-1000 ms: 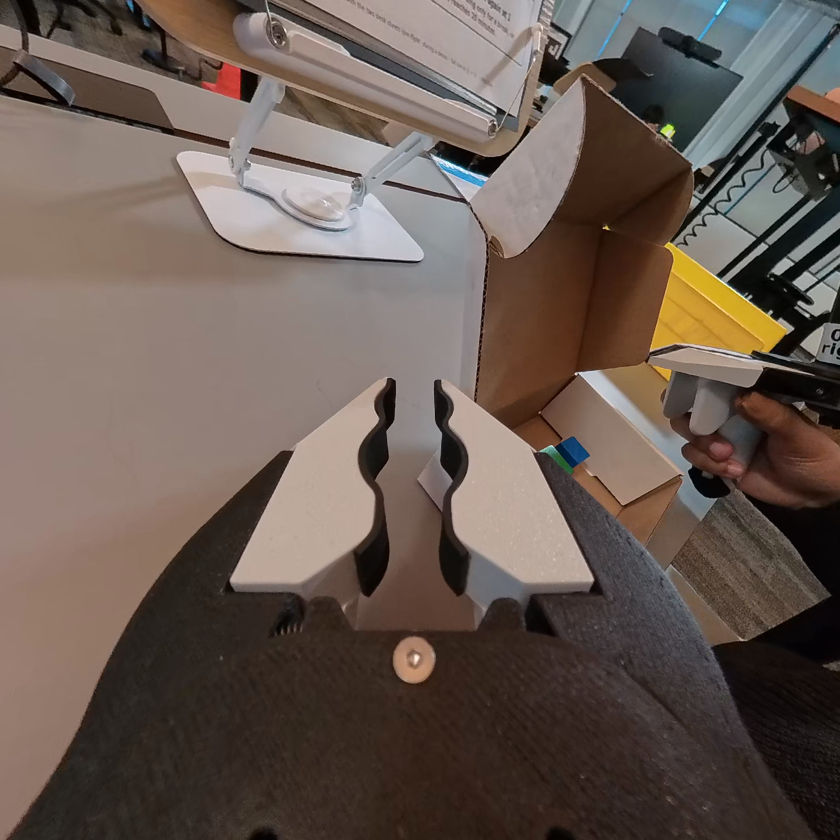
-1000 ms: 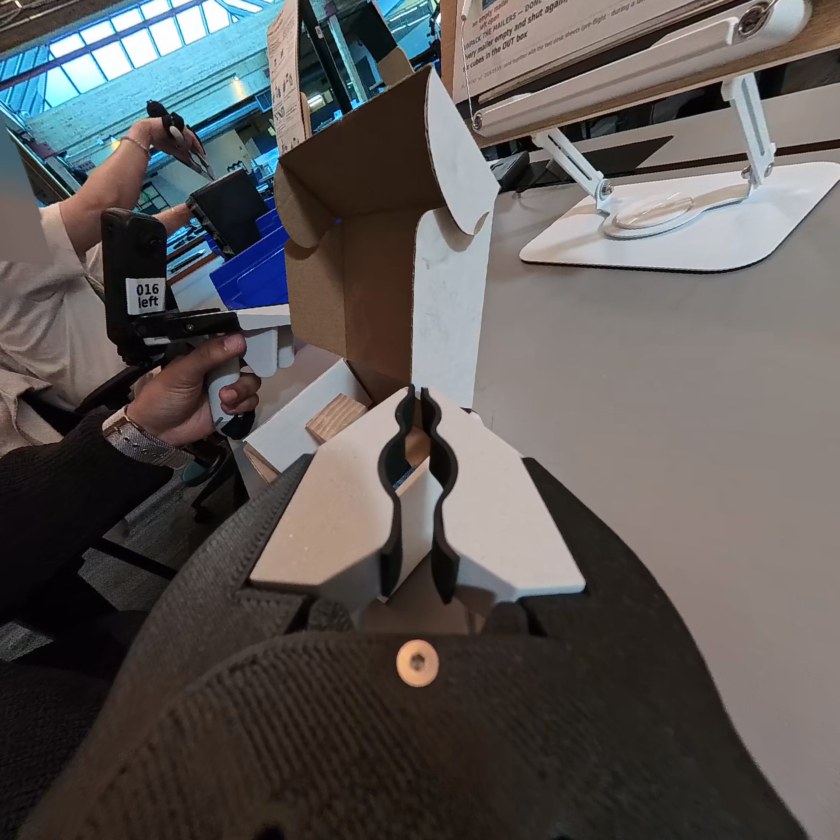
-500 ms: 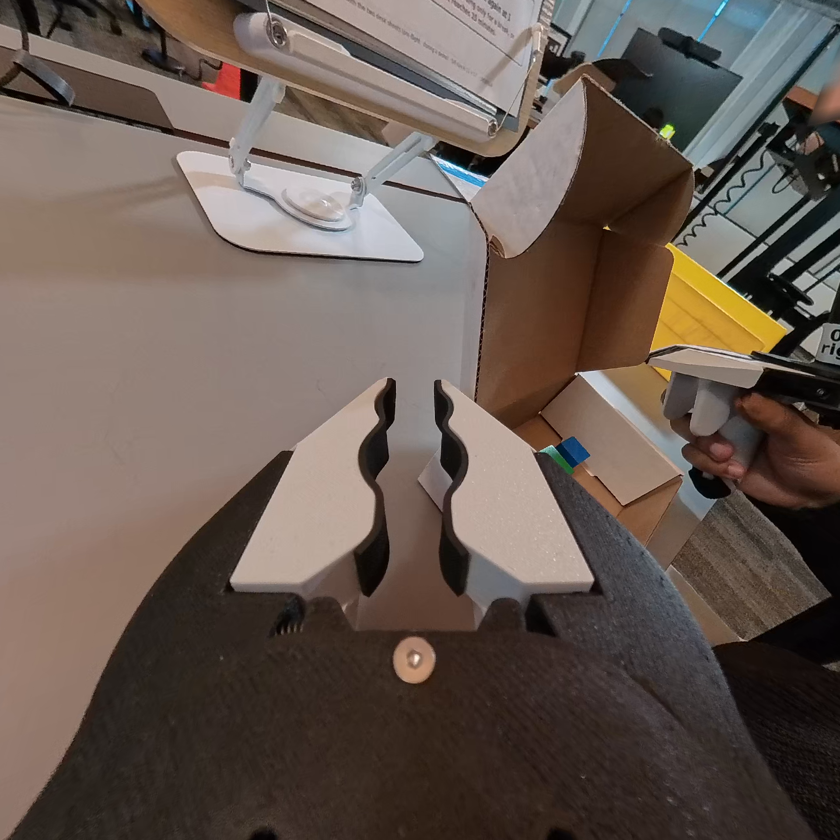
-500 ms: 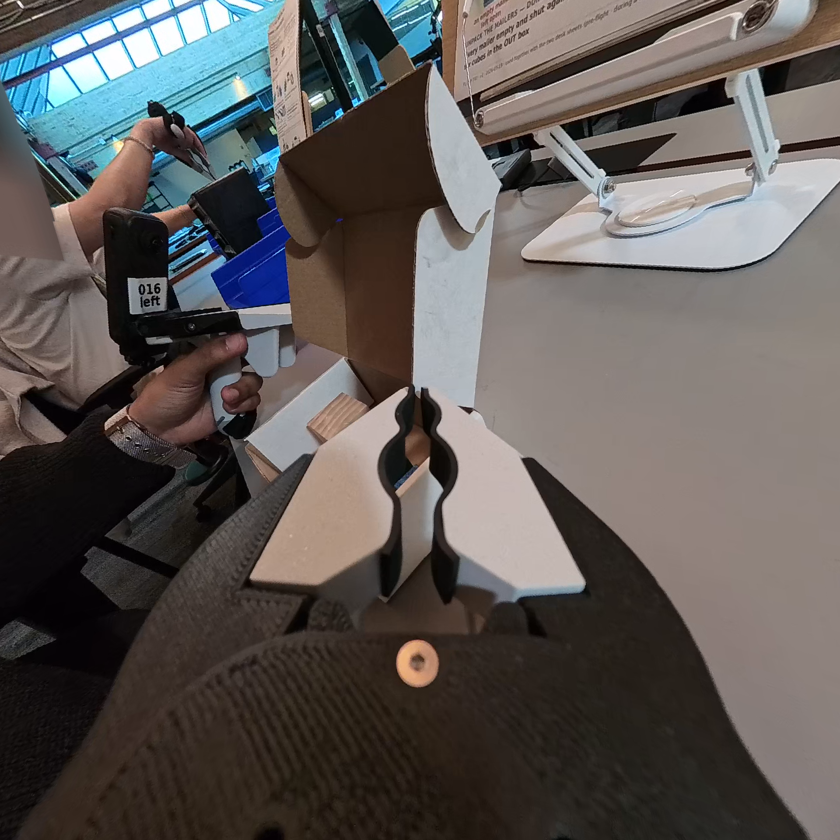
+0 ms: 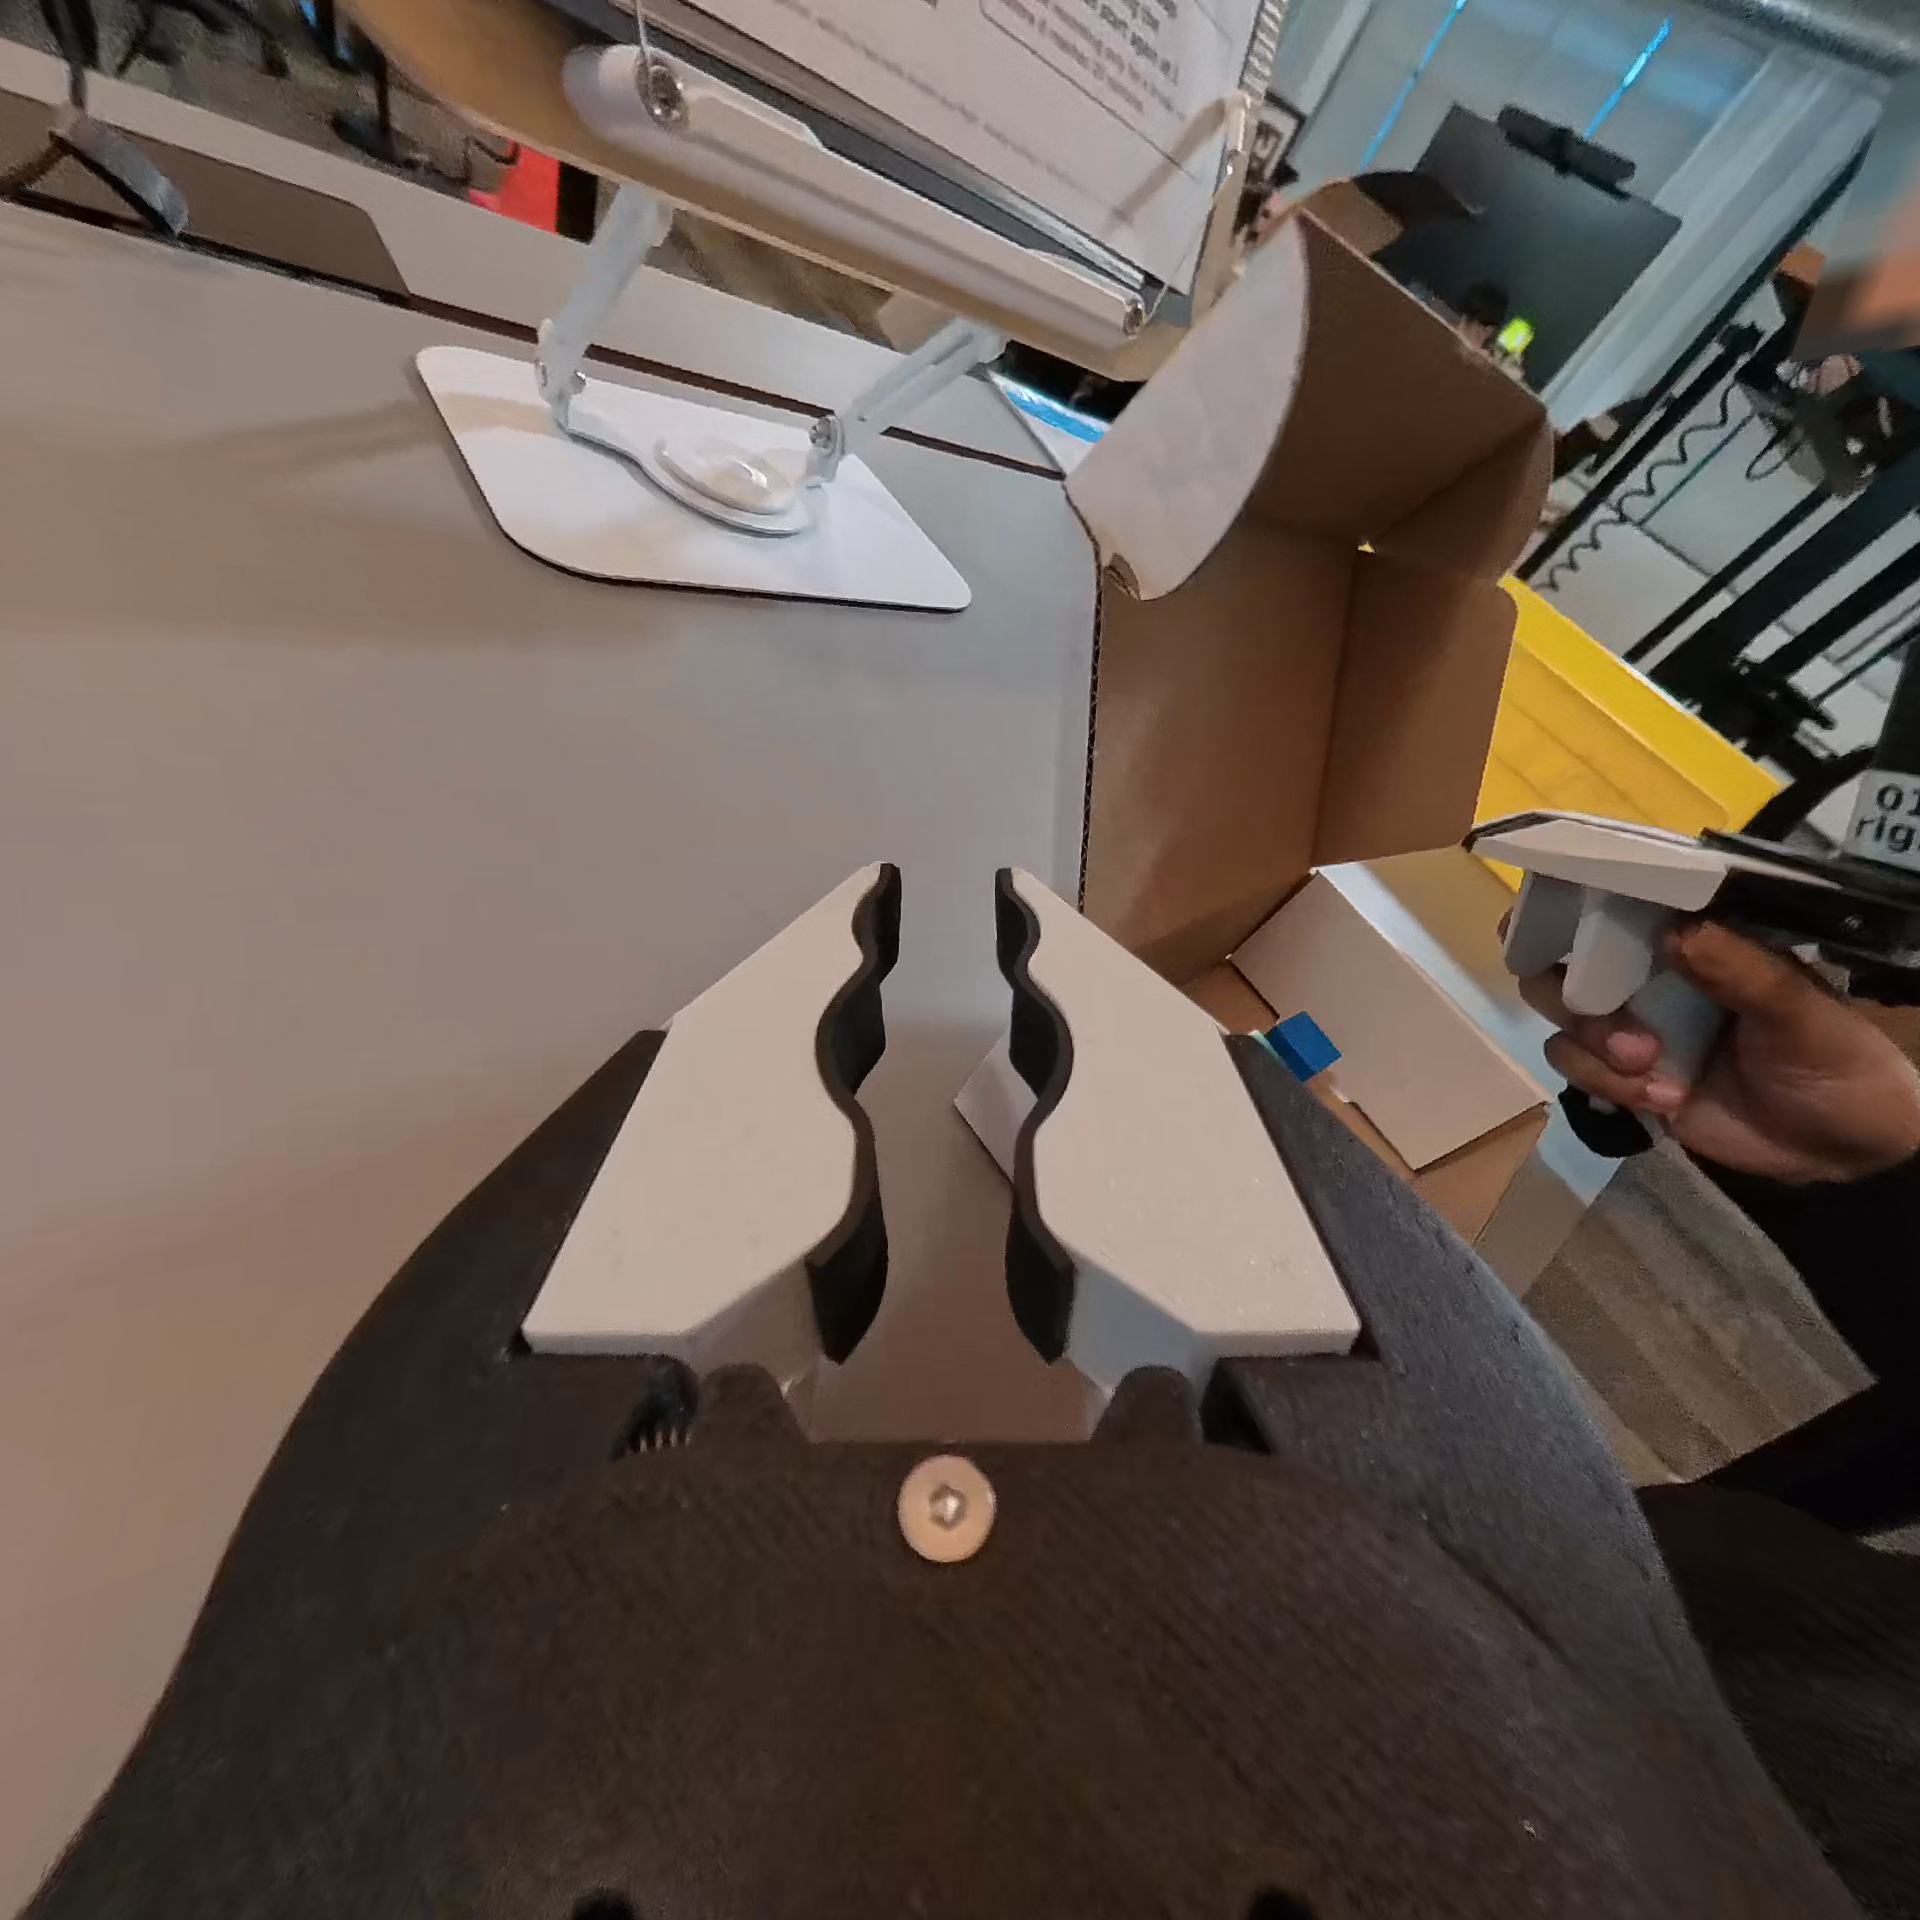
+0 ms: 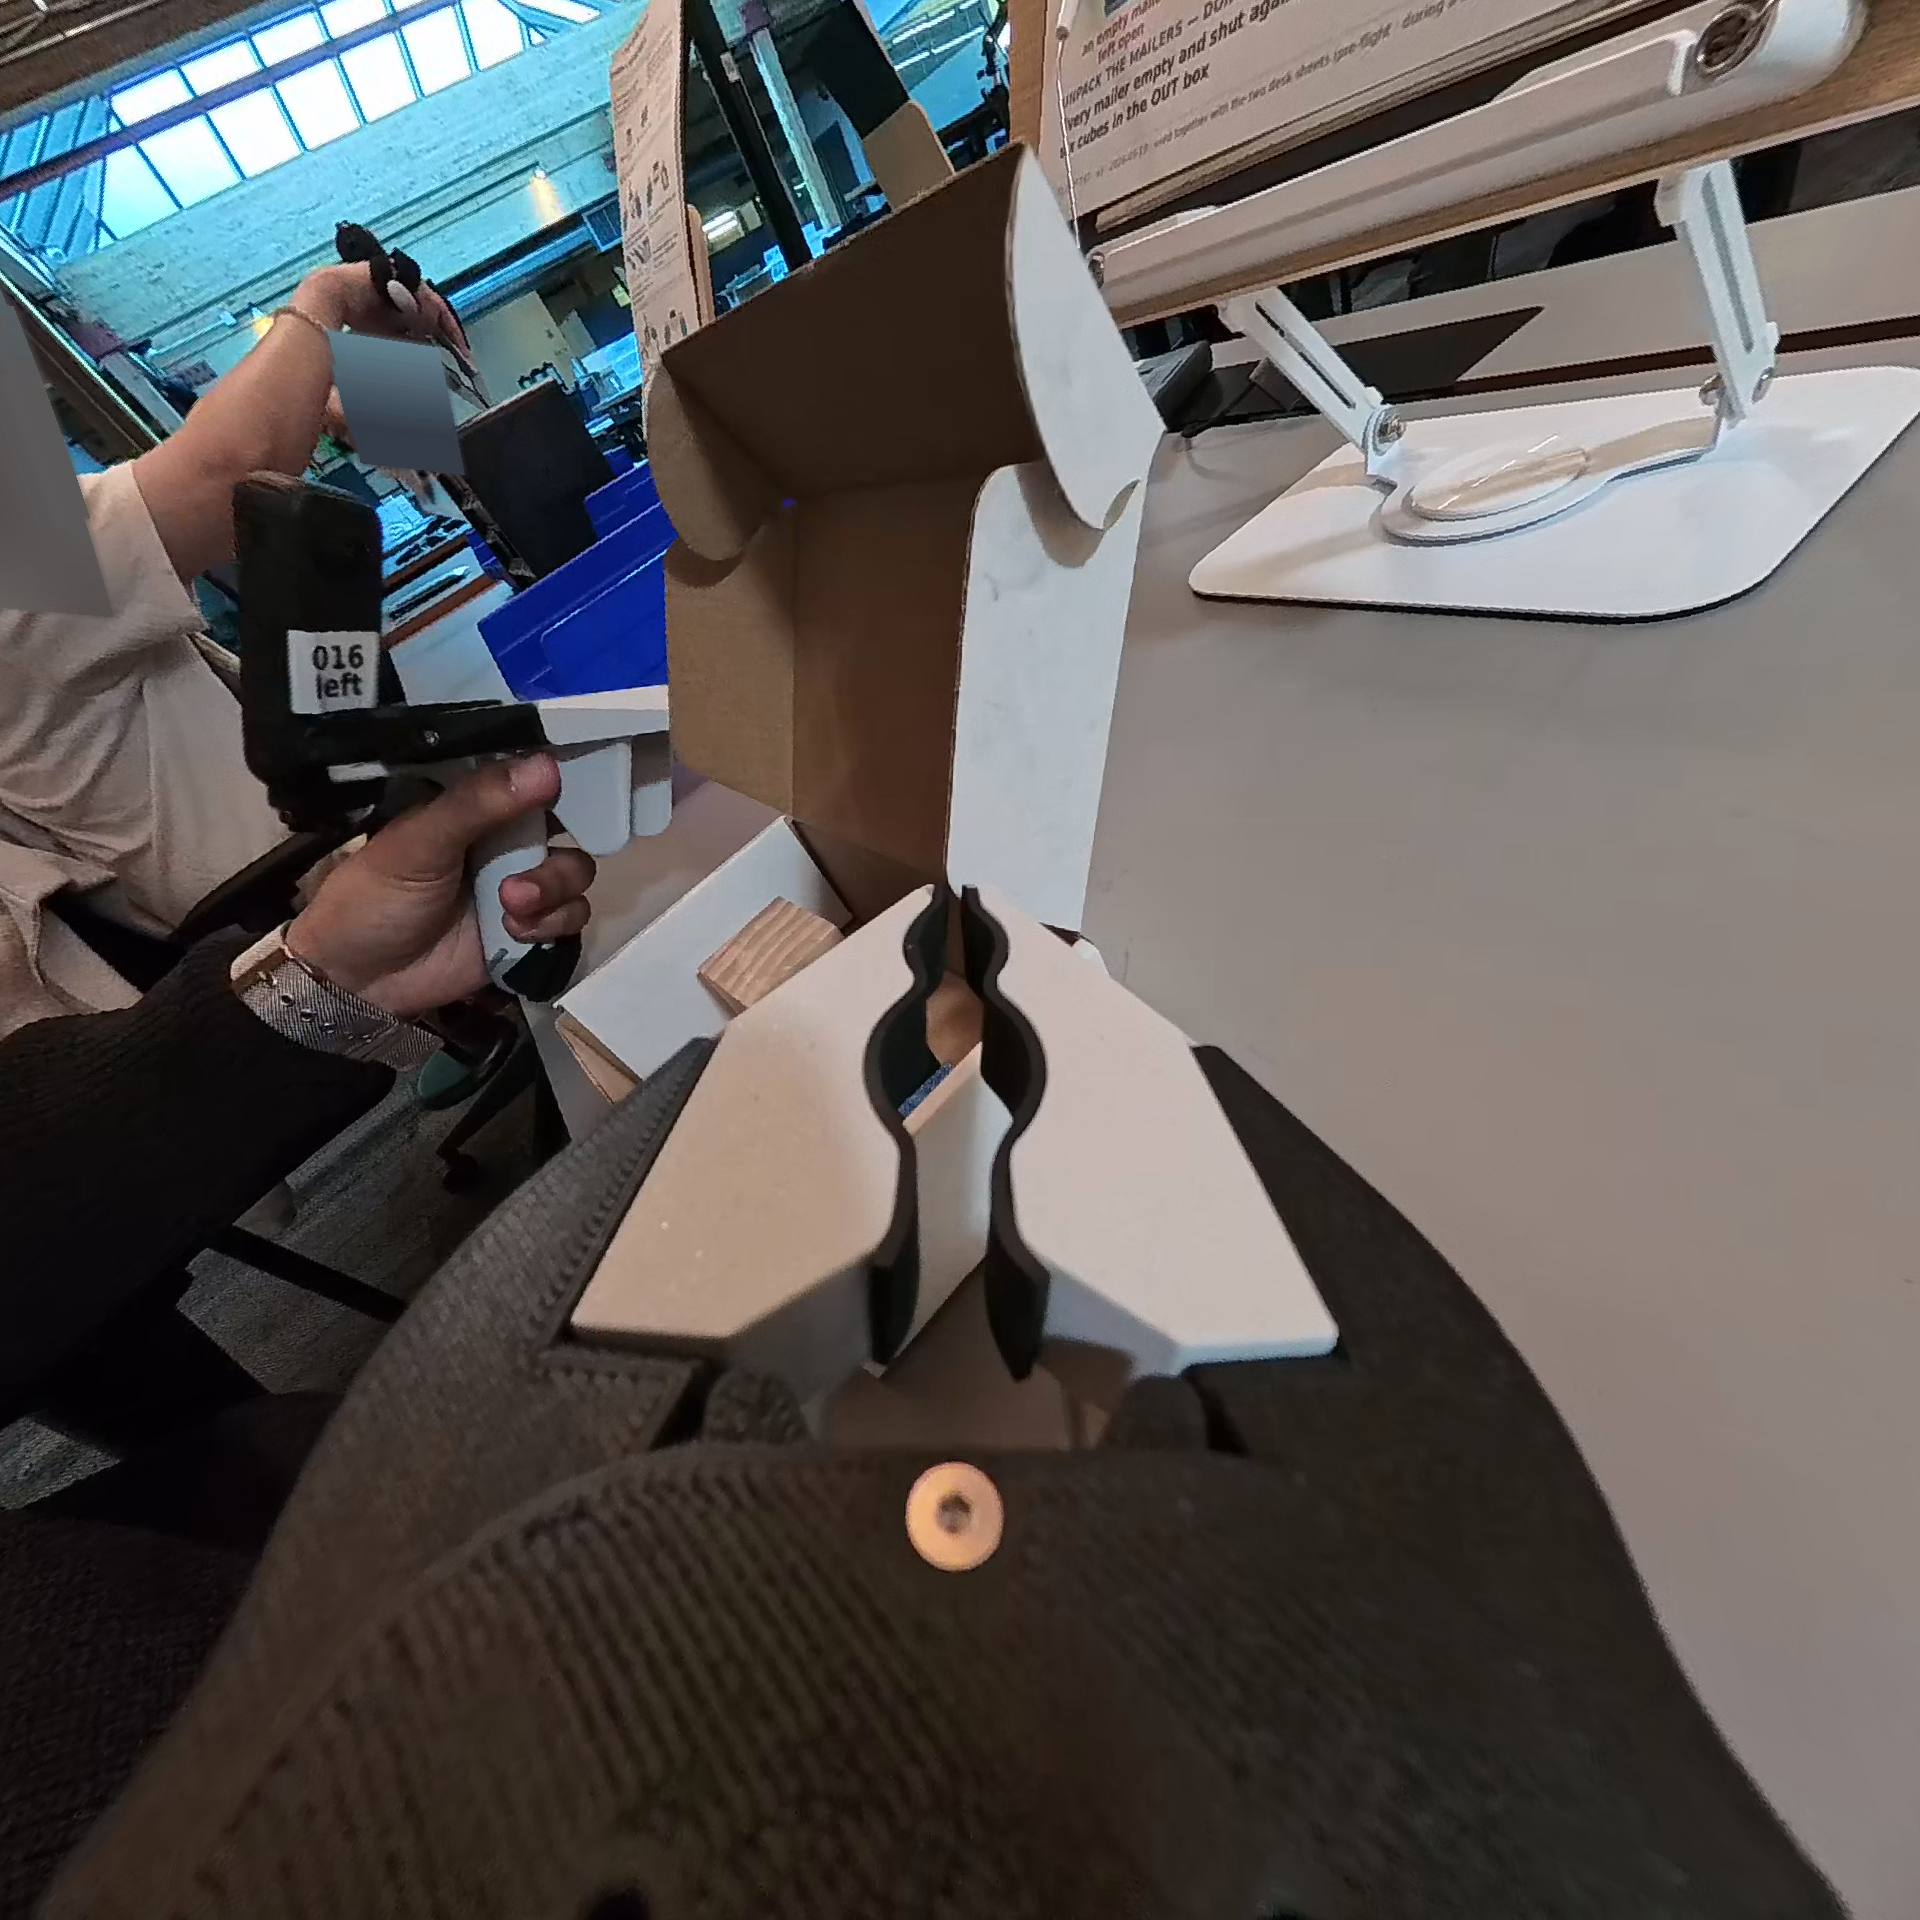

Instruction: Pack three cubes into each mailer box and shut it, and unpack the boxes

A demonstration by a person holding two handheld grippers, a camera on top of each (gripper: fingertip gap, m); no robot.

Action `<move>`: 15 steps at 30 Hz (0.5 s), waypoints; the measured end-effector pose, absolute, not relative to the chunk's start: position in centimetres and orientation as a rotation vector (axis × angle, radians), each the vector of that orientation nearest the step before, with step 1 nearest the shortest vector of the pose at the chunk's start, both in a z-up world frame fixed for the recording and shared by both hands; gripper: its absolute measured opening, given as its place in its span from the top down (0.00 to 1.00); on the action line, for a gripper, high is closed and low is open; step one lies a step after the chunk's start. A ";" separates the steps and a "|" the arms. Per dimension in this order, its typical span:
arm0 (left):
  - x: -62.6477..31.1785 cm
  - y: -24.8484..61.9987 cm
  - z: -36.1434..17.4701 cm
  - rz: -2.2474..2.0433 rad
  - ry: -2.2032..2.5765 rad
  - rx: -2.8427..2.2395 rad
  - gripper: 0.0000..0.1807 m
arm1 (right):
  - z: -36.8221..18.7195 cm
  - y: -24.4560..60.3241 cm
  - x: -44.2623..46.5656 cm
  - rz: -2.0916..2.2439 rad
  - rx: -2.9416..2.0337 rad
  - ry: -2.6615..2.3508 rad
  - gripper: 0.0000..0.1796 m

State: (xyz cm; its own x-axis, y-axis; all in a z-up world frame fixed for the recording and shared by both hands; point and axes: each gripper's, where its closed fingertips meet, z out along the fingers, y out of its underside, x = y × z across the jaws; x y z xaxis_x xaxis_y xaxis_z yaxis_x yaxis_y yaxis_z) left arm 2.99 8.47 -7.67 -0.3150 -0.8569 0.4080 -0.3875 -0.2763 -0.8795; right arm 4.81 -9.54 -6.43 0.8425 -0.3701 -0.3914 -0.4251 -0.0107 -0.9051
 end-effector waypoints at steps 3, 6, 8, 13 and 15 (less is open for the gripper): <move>2.9 8.4 -7.6 -1.589 1.597 -1.498 0.92 | -6.4 -9.5 4.9 0.048 -1.616 0.637 0.99; 2.9 8.3 -7.4 -1.607 1.588 -1.496 0.92 | -6.4 -9.6 5.2 0.031 -1.615 0.637 1.00; 2.9 8.3 -7.3 -1.620 1.583 -1.499 0.92 | -6.4 -9.5 5.6 0.019 -1.607 0.641 1.00; 2.7 7.5 -7.2 -1.649 1.609 -1.475 0.95 | -6.6 -8.9 6.4 0.002 -1.616 0.642 1.00; 2.6 7.1 -7.1 -1.653 1.631 -1.463 0.96 | -6.5 -8.7 6.4 -0.007 -1.618 0.633 1.00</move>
State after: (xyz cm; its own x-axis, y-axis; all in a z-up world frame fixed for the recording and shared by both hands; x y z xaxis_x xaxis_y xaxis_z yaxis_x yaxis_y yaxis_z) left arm 2.59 7.07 -7.14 -0.3758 -0.8418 0.3875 -0.3761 -0.2436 -0.8940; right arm 6.39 -8.75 -6.54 0.8453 -0.3993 -0.3549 -0.3914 -0.0109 -0.9201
